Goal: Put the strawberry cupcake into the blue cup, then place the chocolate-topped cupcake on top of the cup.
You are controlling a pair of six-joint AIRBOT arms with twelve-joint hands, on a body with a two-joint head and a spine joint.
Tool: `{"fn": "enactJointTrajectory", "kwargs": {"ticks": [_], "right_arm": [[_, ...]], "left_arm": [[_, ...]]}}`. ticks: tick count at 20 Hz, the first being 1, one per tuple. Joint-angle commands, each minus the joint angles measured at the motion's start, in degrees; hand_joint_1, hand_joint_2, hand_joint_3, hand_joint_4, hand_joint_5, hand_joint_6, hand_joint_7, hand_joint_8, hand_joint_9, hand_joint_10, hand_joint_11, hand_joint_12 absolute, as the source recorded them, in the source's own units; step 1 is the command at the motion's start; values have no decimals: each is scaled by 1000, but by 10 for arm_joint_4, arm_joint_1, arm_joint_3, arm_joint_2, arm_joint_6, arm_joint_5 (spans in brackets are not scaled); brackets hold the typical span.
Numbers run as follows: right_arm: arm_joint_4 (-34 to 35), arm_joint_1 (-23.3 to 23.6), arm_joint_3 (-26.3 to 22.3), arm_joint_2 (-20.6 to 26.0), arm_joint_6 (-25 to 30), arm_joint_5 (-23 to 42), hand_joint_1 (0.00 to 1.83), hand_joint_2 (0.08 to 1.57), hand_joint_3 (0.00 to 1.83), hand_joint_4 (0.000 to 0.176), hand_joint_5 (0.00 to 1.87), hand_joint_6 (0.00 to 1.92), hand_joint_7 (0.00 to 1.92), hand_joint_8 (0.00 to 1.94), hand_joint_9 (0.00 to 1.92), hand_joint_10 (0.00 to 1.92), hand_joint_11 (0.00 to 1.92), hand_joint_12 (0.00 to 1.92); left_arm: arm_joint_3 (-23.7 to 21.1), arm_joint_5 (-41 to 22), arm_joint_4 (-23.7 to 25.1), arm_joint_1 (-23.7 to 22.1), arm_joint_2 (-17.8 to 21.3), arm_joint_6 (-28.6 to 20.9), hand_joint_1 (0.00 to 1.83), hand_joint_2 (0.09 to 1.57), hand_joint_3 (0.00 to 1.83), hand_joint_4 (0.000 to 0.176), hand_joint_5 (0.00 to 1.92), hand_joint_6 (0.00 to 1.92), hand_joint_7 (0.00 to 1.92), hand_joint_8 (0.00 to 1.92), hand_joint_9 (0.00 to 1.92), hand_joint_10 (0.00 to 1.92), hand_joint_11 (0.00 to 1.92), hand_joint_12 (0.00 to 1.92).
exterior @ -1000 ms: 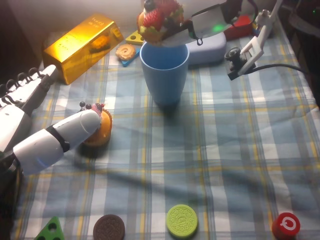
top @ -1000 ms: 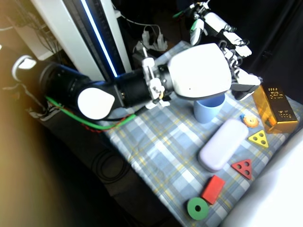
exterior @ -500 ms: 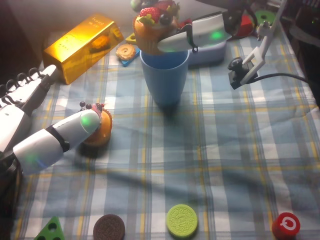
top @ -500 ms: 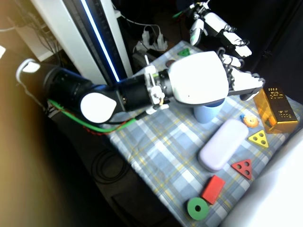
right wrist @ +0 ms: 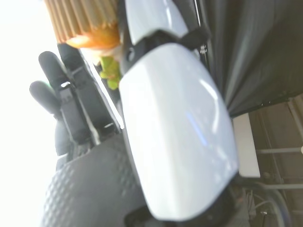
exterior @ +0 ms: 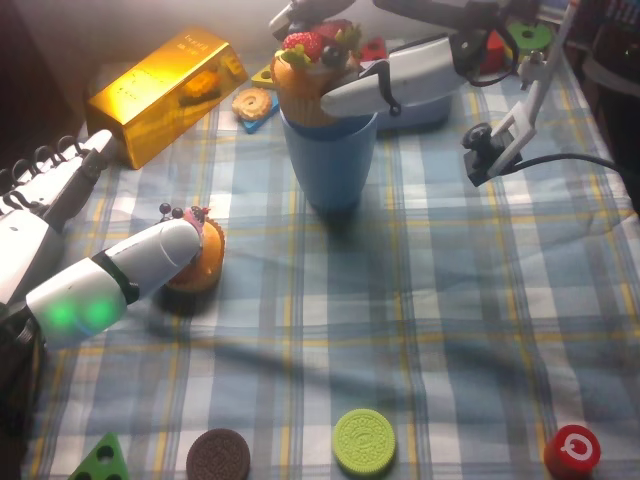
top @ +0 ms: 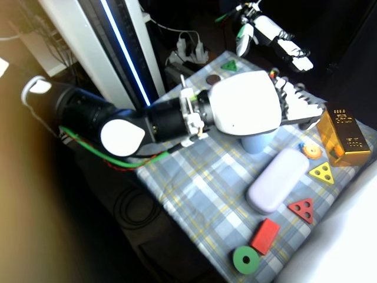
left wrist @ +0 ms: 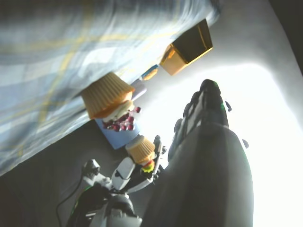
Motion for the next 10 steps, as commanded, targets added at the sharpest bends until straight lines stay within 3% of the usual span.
{"fn": "enactJointTrajectory", "kwargs": {"ticks": [1, 2, 3, 4, 5, 6, 7, 8, 9, 10], "right_arm": [[31, 4, 2, -1, 7, 55, 829, 1295, 7, 24, 662, 1220, 915, 117, 466, 1182, 251, 1790], [30, 3, 3, -1, 8, 54, 855, 1316, 0, 67, 621, 1473, 832, 581, 537, 1343, 386, 1804], [28, 2, 4, -1, 8, 53, 898, 1309, 0, 30, 631, 1501, 736, 876, 549, 1363, 386, 1808], [27, 2, 6, -1, 8, 51, 984, 1282, 0, 0, 681, 1443, 798, 1001, 669, 1317, 482, 1731], [27, 2, 9, -1, 8, 49, 957, 1276, 0, 0, 692, 1434, 768, 1218, 678, 1462, 548, 1796], [27, 2, 9, -1, 8, 49, 957, 1276, 0, 0, 692, 1434, 768, 1218, 678, 1462, 548, 1796], [27, 2, 10, -1, 8, 48, 931, 1291, 0, 9, 666, 1462, 768, 992, 680, 1284, 538, 1694], [27, 2, 10, -1, 8, 48, 902, 1313, 0, 22, 629, 1513, 772, 997, 682, 1284, 546, 1705], [27, 2, 10, -1, 8, 48, 832, 1326, 1, 108, 598, 1552, 766, 997, 678, 1284, 547, 1710], [27, 2, 10, -1, 8, 48, 782, 1339, 0, 162, 572, 1585, 760, 967, 688, 1248, 562, 1689]], "left_arm": [[3, -66, 22, -6, 0, -4, 0, 800, 0, 69, 43, 0, 30, 0, 0, 0, 0, 0], [3, -66, 22, -6, 0, -4, 0, 797, 0, 68, 46, 2, 34, 2, 0, 0, 0, 0], [2, -66, 22, -6, 0, -4, 0, 798, 0, 64, 45, 1, 35, 2, 0, 0, 0, 0], [2, -66, 22, -6, 0, -4, 0, 803, 0, 61, 47, 3, 26, 0, 0, 0, 0, 0], [2, -65, 22, -6, 0, -4, 0, 799, 0, 79, 41, 0, 26, 0, 0, 0, 0, 0], [3, -65, 22, -6, 0, -4, 0, 799, 0, 79, 41, 0, 26, 0, 0, 0, 0, 0], [3, -65, 22, -6, 0, -4, 0, 803, 0, 67, 38, 0, 24, 0, 0, 0, 0, 0], [3, -65, 22, -6, 0, -4, 0, 809, 3, 66, 40, 1, 26, 1, 0, 0, 0, 0], [3, -65, 22, -6, 0, -4, 0, 809, 3, 66, 41, 2, 28, 2, 0, 0, 0, 0], [3, -65, 22, -6, 0, -4, 0, 816, 6, 64, 46, 3, 37, 5, 1, 0, 0, 0]]}}
